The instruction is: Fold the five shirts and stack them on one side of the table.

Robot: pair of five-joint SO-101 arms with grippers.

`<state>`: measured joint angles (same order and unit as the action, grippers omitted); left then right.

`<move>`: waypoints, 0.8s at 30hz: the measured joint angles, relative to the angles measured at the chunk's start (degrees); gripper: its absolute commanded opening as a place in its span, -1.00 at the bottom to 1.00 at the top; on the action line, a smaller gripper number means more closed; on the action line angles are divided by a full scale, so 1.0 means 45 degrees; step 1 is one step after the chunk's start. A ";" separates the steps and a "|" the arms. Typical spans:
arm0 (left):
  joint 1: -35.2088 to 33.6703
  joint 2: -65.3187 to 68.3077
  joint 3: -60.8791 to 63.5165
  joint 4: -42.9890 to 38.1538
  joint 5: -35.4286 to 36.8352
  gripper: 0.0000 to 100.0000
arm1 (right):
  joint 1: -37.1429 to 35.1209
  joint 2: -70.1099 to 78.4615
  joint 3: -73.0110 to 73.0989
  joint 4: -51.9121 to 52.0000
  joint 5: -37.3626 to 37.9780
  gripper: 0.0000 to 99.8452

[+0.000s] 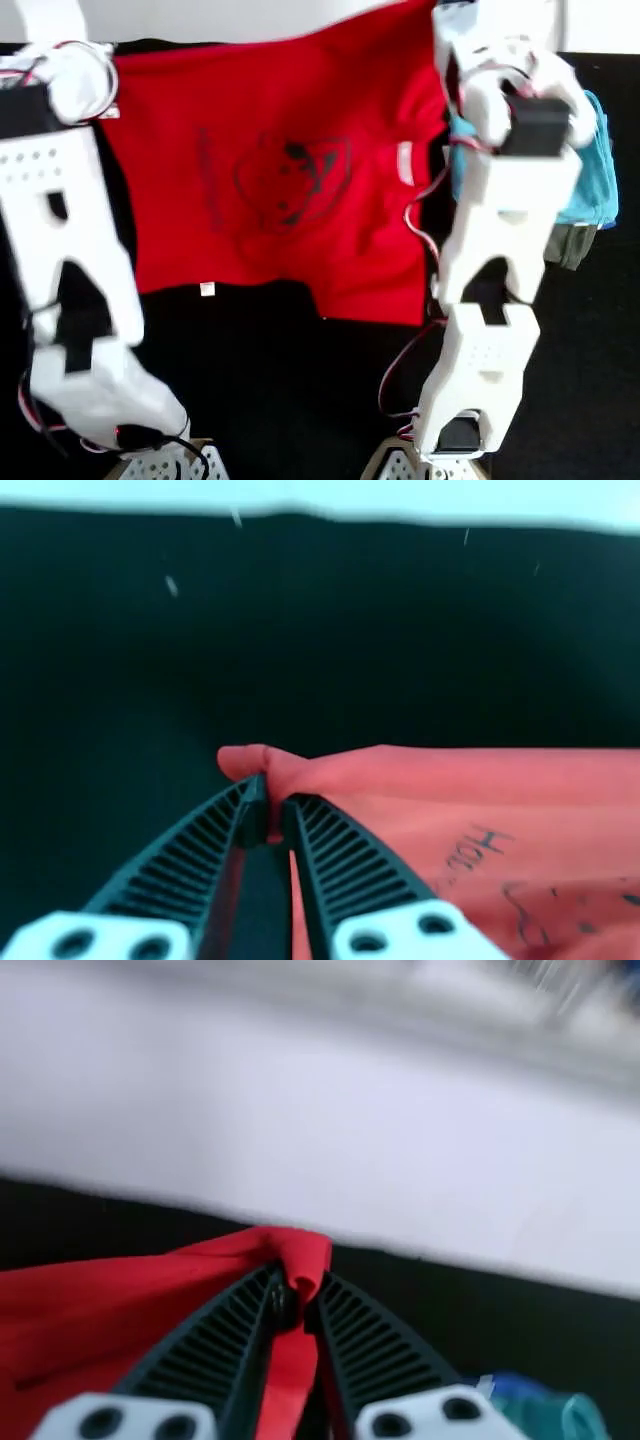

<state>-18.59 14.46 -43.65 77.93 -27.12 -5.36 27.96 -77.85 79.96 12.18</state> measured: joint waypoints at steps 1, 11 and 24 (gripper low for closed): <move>0.0000 0.0469 0.0000 0.0000 0.0000 -0.98 | 0.0000 0.0195 0.0391 0.0000 0.0000 -0.99; 0.0078 0.4786 0.0000 0.0137 0.0000 -0.98 | 0.0000 0.2637 0.2266 0.0781 0.0000 -0.99; 0.0918 0.5138 0.0059 0.4825 -0.1602 -0.98 | 0.0020 0.2032 0.2794 0.4513 0.0000 -0.99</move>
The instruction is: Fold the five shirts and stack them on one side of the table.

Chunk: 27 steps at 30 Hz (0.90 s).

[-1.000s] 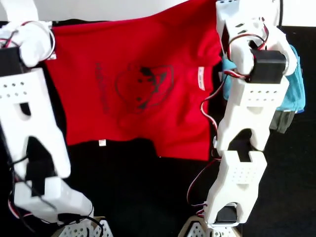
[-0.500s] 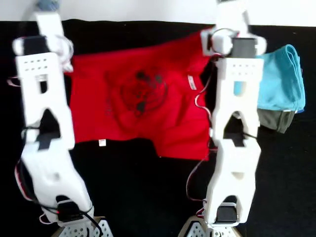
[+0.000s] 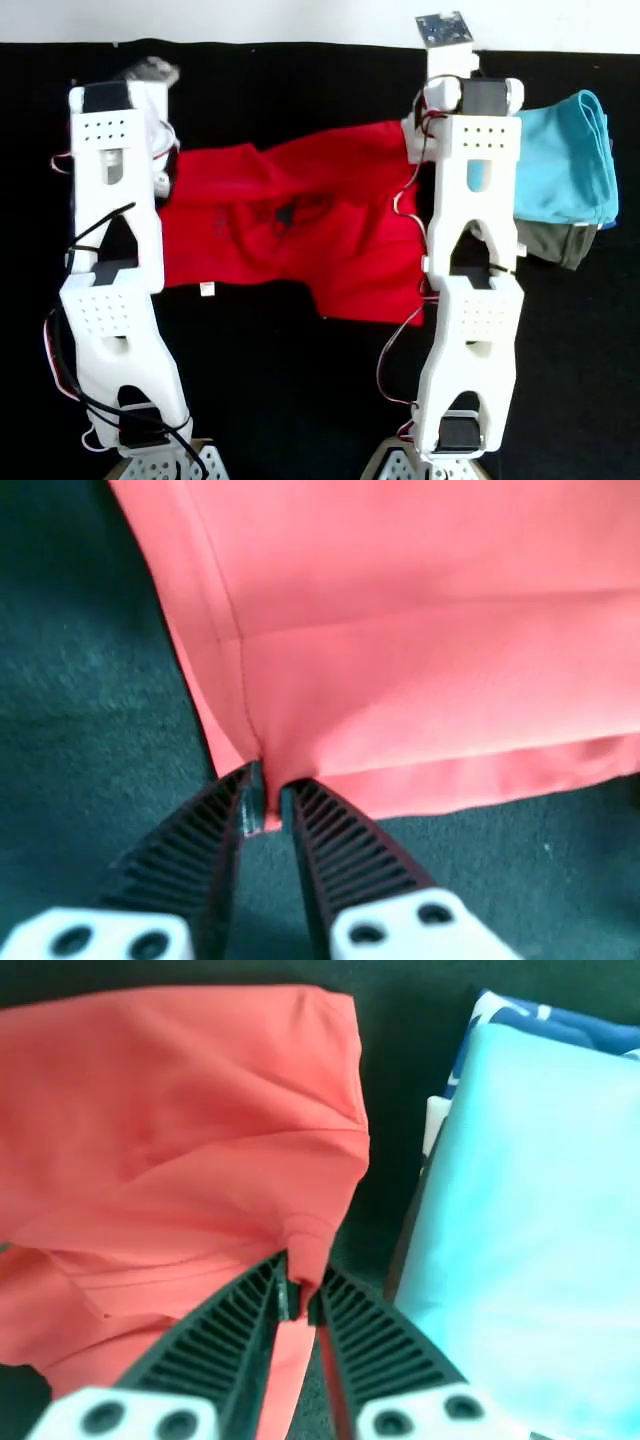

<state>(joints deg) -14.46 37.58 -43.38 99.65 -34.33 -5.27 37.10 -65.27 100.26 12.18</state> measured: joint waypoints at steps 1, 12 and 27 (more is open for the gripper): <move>-0.0020 -0.0078 0.0156 0.0059 -0.0020 -0.98 | 0.0000 -0.0352 0.0391 0.0039 0.0000 -0.99; -0.0020 -0.1543 0.4571 -0.1016 -0.0625 -0.98 | 0.0000 -0.5040 0.9983 -0.1407 0.0000 -0.99; -0.0059 -0.2716 0.5548 -0.1153 -0.0742 -0.98 | 0.0000 -1.0667 1.8969 -0.4259 0.0078 -0.99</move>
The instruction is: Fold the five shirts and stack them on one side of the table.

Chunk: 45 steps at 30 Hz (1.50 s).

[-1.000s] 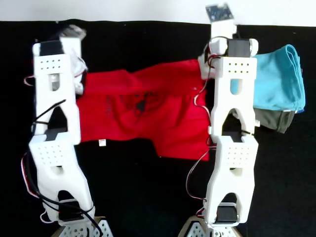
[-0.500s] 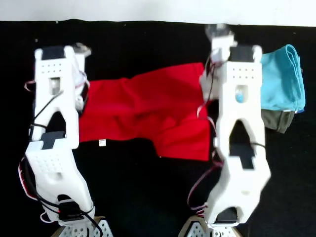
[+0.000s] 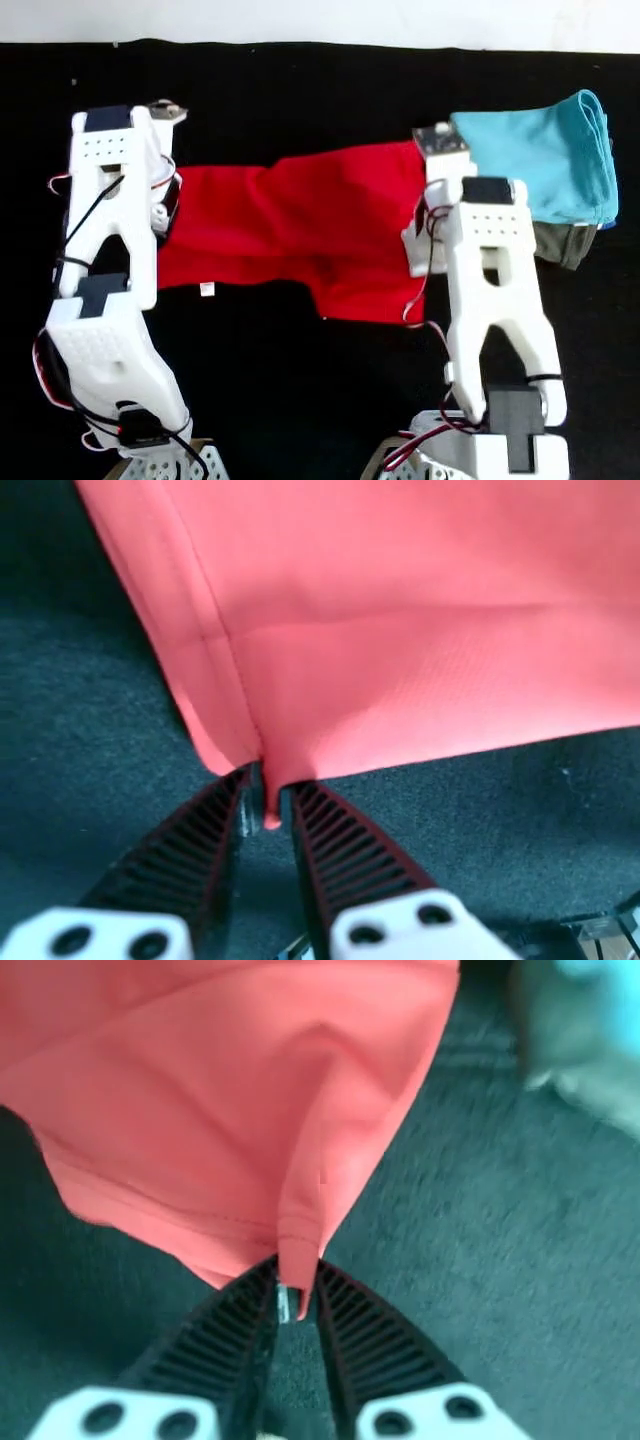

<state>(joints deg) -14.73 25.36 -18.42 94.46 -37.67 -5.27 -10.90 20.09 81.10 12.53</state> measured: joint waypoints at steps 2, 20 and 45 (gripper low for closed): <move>0.0000 0.0059 0.0000 0.0000 0.0000 -0.98 | 0.0000 -0.0039 0.0742 -0.0430 0.0000 -0.99; -0.0410 0.0547 0.0527 0.0860 -0.0527 -0.63 | -0.0586 -0.0156 0.1993 -0.0430 0.0000 -0.58; 0.0684 0.5040 -0.4474 -0.4552 0.2501 -0.98 | -0.1211 0.5255 -0.2325 -0.9768 -0.0020 -0.98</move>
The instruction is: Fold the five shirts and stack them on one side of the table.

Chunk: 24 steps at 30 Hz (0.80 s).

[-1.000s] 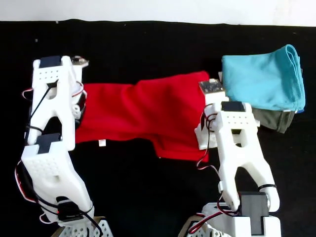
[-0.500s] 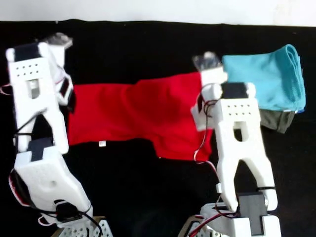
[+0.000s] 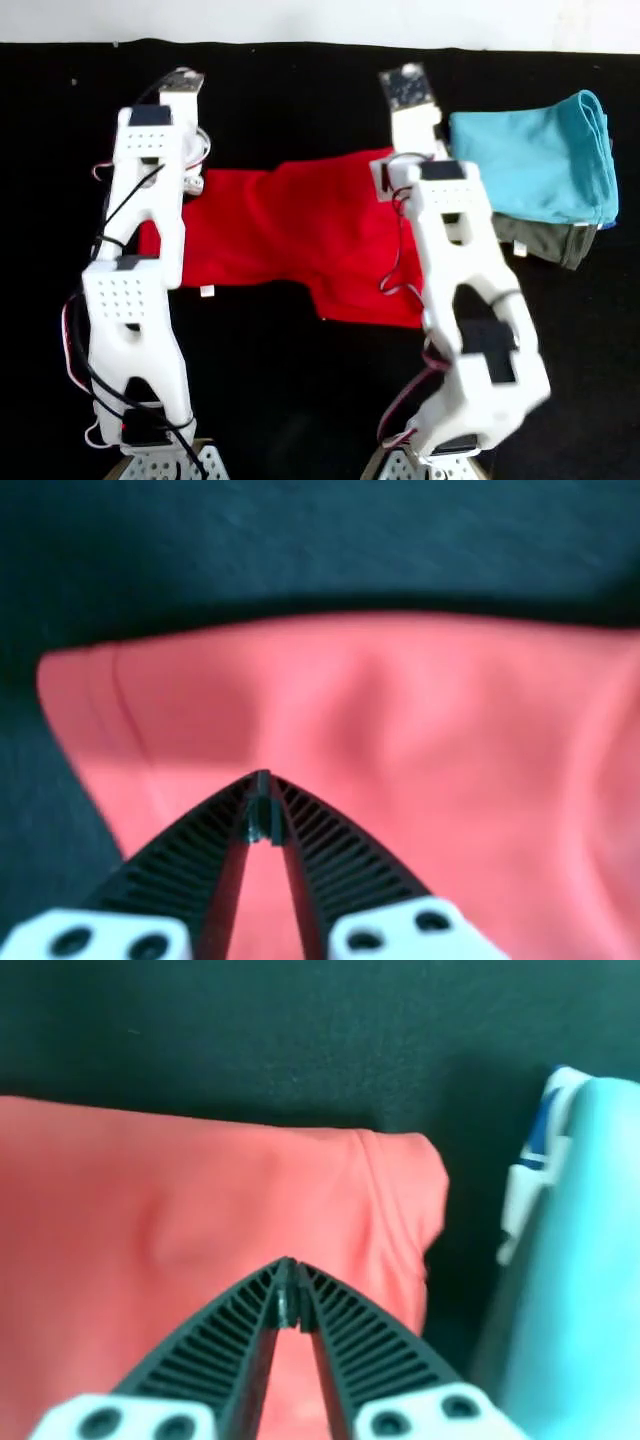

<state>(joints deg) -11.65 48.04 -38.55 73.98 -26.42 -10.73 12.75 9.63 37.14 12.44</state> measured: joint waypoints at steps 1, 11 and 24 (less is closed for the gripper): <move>-0.0293 0.0469 -0.0371 -0.0059 0.0000 -0.98 | 0.0000 0.0645 -0.0156 -0.0313 0.0000 -0.98; -0.2735 0.3770 -0.4943 0.0508 -0.1485 -0.98 | 0.0977 0.3985 -0.2716 -0.0352 0.0000 -0.98; -0.3165 0.4806 -1.0921 0.5314 -0.1602 -0.98 | 0.0449 0.1661 -0.4591 0.5392 0.0000 -0.98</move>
<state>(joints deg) -25.89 69.67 -87.69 97.89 -33.63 -8.70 20.22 -11.03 61.41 12.44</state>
